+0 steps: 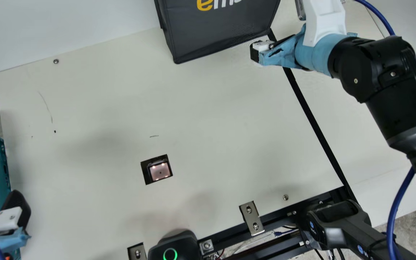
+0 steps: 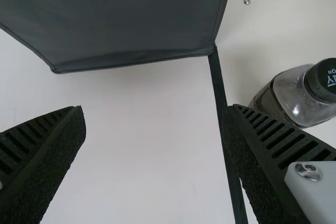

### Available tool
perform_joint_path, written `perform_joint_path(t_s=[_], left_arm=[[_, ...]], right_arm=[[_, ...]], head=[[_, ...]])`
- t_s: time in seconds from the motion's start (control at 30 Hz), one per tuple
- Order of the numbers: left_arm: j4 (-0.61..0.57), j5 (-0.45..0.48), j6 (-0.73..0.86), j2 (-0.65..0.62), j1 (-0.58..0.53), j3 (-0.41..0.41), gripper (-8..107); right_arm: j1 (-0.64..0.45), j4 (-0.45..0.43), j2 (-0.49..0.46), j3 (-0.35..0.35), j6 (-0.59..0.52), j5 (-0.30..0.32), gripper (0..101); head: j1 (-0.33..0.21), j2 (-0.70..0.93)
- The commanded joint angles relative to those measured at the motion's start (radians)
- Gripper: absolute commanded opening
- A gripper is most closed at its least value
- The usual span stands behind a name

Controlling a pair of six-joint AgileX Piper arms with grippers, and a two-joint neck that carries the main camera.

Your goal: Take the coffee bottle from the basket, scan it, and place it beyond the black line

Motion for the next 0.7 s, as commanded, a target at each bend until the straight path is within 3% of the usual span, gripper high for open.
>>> perform_joint_path(t_s=[0.0, 0.17, 0.67], left_arm=[[0.0, 0.0, 0.0, 0.0, 0.0, 0.0, 90], [0.0, 0.0, 0.0, 0.0, 0.0, 0.0, 90], [0.037, 0.201, -0.091, 0.044, -0.044, -0.262, 90]], right_arm=[[0.003, 0.001, -0.01, 0.005, 0.004, 0.005, 91], [0.008, -0.002, -0.041, 0.017, 0.007, 0.02, 91], [0.02, -0.008, -0.286, -0.056, -0.049, 0.282, 91]], head=[[-0.026, -0.001], [-0.026, -0.001], [-0.026, 0.348]])
